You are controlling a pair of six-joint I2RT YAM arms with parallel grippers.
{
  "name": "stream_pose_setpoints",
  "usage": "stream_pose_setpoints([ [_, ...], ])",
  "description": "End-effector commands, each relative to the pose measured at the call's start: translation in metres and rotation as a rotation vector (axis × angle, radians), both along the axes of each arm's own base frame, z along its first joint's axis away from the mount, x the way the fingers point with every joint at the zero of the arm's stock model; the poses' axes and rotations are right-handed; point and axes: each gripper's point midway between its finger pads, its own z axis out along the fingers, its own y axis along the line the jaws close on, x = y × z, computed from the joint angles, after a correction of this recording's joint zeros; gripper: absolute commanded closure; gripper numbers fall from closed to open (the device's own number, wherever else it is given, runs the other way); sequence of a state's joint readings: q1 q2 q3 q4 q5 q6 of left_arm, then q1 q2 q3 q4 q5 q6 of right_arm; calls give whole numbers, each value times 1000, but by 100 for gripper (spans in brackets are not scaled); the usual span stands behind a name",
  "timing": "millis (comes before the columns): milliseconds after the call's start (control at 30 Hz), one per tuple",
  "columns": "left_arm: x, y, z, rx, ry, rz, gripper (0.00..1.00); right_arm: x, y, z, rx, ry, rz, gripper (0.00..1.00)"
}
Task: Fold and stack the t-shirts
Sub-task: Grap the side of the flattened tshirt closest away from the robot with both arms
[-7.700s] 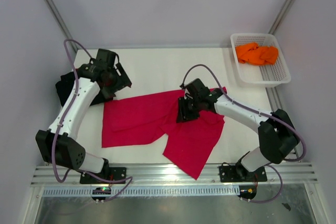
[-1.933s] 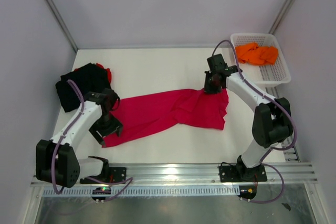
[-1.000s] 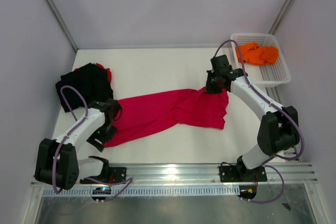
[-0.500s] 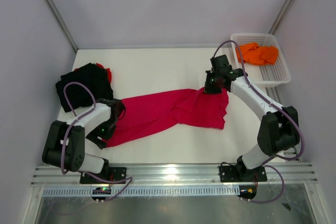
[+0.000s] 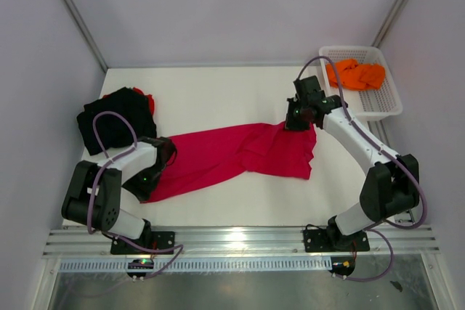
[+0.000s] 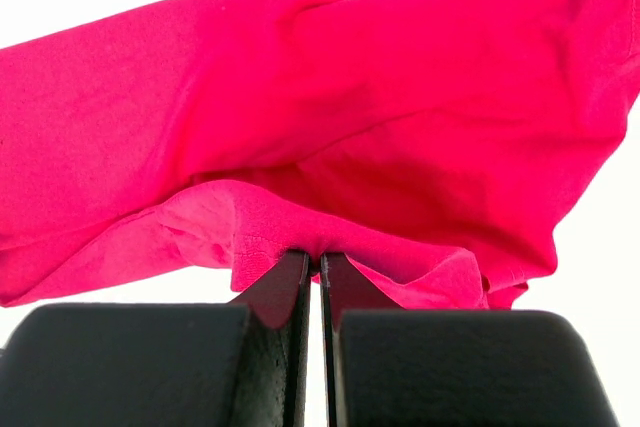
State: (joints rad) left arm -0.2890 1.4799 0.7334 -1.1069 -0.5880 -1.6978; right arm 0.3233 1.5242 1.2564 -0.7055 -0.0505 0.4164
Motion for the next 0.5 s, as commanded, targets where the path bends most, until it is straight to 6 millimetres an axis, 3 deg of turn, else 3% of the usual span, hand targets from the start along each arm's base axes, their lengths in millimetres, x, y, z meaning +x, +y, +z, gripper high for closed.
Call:
stream_pose_setpoints([
  [0,13,8,-2,64,-80,7,41,3,-6,29,-3,-74,-3,97],
  [133,13,6,-4,63,-101,14,69,0,-10,33,-21,-78,-5,97],
  [400,8,5,-8,48,-102,31,99,-5,-12,42,-18,-88,-17,97],
  [467,8,3,-8,41,-101,28,100,-6,-13,43,-14,-92,-23,97],
])
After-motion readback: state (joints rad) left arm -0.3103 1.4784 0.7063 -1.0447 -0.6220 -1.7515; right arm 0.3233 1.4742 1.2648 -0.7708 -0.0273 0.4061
